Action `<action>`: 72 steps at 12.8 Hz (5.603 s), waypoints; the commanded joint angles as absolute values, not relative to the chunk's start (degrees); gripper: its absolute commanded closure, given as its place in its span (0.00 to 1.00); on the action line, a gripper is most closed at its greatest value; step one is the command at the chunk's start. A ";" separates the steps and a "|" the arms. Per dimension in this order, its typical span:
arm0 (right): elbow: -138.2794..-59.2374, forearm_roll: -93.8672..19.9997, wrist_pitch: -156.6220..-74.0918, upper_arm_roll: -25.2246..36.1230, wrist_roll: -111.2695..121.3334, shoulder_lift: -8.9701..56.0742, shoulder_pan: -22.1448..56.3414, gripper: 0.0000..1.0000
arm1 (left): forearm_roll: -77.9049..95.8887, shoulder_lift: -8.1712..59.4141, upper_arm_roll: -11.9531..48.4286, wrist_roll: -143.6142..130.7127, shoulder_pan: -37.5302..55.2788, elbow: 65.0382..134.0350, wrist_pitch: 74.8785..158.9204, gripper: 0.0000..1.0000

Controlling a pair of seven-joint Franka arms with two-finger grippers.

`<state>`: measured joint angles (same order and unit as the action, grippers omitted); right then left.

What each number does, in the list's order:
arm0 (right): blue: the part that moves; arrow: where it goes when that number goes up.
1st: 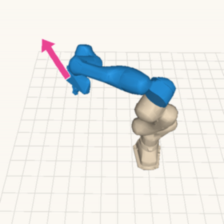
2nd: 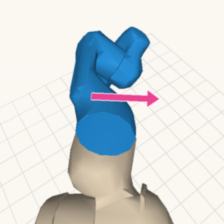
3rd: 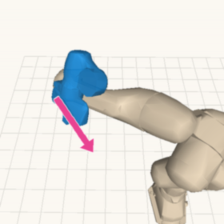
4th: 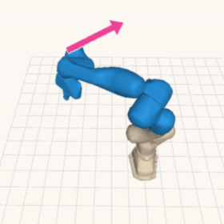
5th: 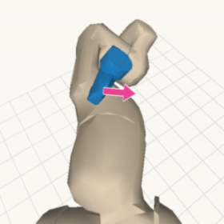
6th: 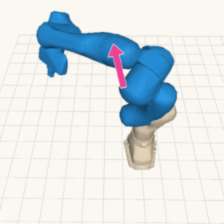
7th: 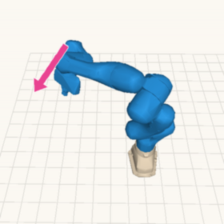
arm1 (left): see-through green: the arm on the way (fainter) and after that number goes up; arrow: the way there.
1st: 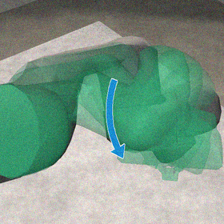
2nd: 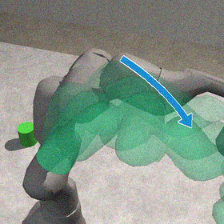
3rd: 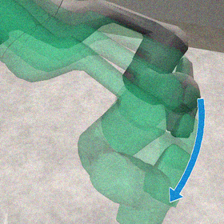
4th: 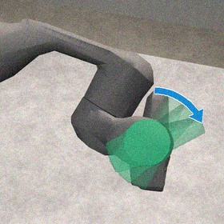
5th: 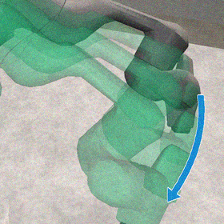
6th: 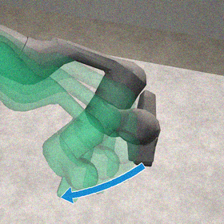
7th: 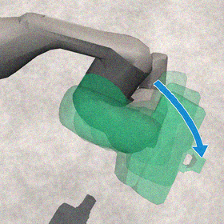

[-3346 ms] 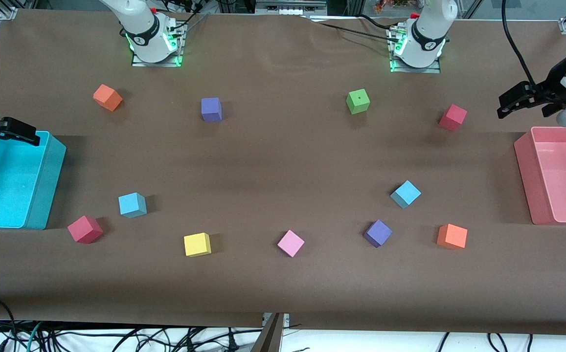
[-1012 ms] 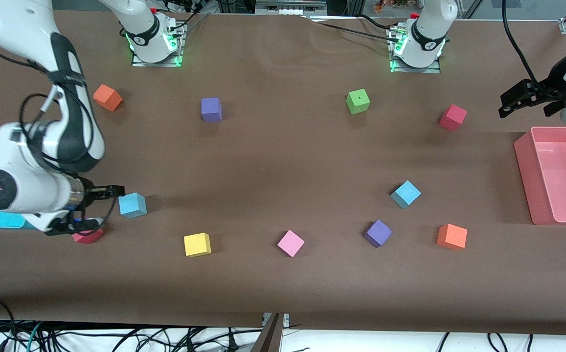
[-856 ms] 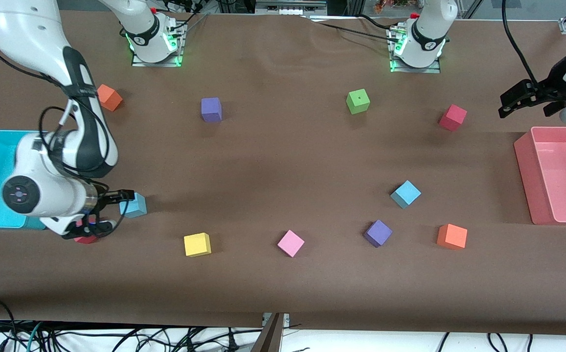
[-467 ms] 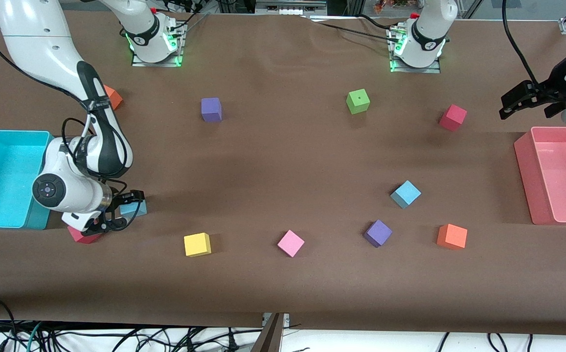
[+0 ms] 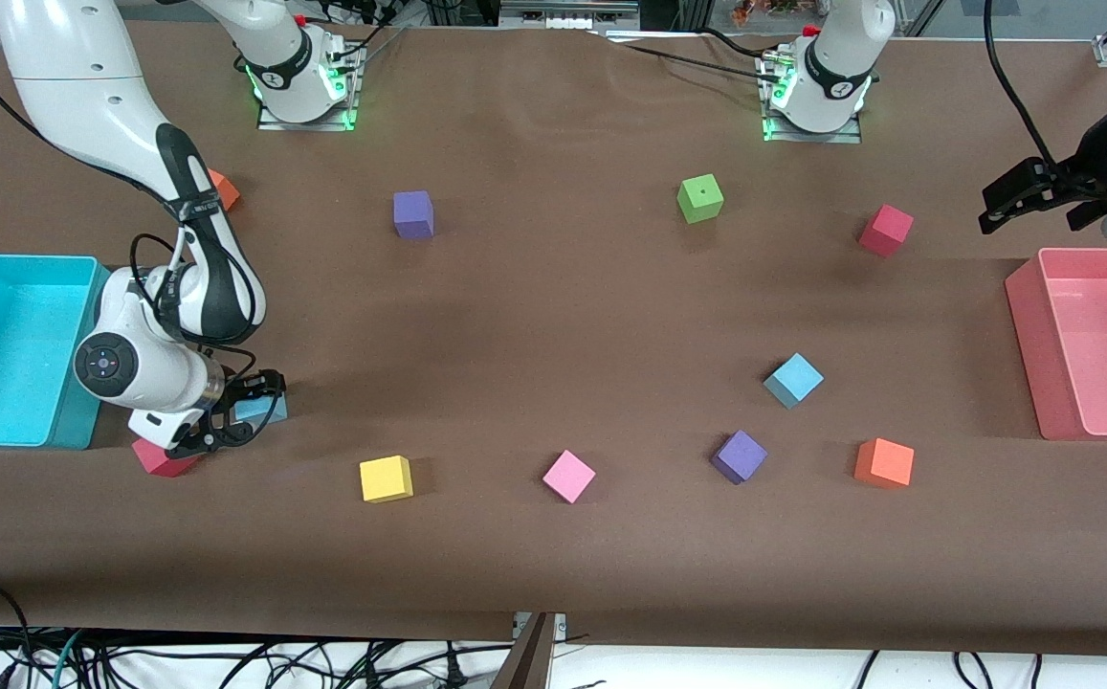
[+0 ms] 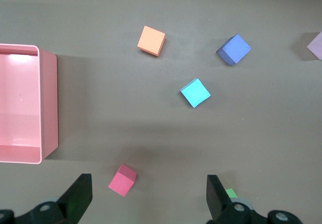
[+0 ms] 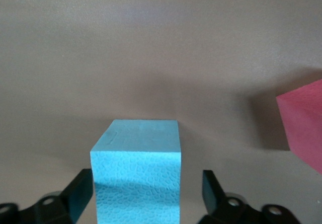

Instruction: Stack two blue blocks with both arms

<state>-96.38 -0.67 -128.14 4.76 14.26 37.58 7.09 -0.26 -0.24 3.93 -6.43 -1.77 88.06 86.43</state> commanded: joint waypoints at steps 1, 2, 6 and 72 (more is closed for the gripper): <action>-97.47 -1.85 -129.37 4.39 15.73 36.65 6.59 0.45 | 0.79 -0.36 4.22 -6.77 -2.20 88.42 87.19 0.00; -97.30 -1.85 -129.29 4.39 15.65 36.65 6.77 0.60 | 0.79 -0.44 4.22 -6.77 -2.20 88.42 87.10 0.00; -94.93 -1.85 -126.58 3.87 14.42 35.51 8.78 0.69 | 0.79 -0.35 4.31 -6.77 -2.11 88.51 87.10 0.00; -93.17 -72.33 -142.21 -7.47 106.42 48.07 29.97 0.00 | -13.68 35.16 8.09 16.43 7.10 93.50 113.26 0.00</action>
<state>-95.74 -71.50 -141.50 -7.26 104.35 46.24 29.65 -8.78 35.97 8.38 14.74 4.60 90.60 109.09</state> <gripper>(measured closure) 0.000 0.000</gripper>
